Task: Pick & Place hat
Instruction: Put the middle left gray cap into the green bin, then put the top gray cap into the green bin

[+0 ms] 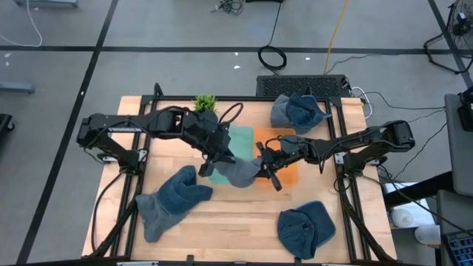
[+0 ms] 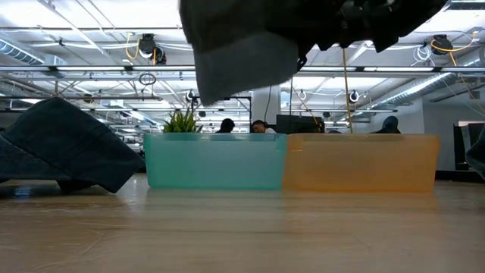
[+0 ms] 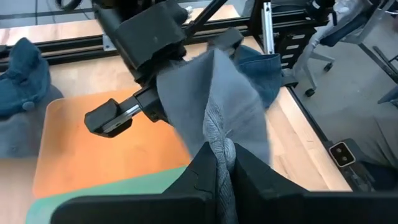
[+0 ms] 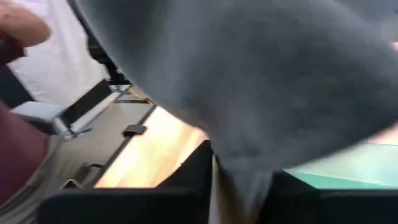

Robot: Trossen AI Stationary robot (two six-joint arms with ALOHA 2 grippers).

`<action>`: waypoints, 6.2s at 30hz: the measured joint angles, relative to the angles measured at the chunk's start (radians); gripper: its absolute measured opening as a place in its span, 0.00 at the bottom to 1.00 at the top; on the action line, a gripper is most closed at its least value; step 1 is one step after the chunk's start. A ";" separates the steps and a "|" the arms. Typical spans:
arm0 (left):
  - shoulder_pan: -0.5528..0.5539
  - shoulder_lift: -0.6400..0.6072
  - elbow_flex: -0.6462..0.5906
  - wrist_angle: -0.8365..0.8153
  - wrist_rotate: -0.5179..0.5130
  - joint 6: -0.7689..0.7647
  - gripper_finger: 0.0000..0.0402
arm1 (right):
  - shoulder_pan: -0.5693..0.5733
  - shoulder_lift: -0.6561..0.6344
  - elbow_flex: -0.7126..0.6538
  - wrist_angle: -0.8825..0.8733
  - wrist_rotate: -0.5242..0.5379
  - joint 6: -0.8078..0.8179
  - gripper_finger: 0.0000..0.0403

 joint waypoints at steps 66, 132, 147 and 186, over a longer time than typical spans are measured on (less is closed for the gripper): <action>0.180 0.069 -0.198 0.041 -0.034 -0.009 0.05 | -0.002 -0.518 0.000 -0.459 0.716 -0.305 0.73; 0.211 0.053 -0.409 0.310 -0.152 0.012 0.87 | -0.002 -0.513 -0.002 -0.507 0.716 -0.285 0.73; 0.108 0.180 -0.407 0.227 -0.421 -0.056 0.68 | -0.002 -0.474 -0.002 -0.514 0.715 -0.278 0.73; 0.021 -0.212 -0.411 0.207 -0.367 -0.036 0.84 | -0.002 -0.459 -0.002 -0.517 0.711 -0.202 0.73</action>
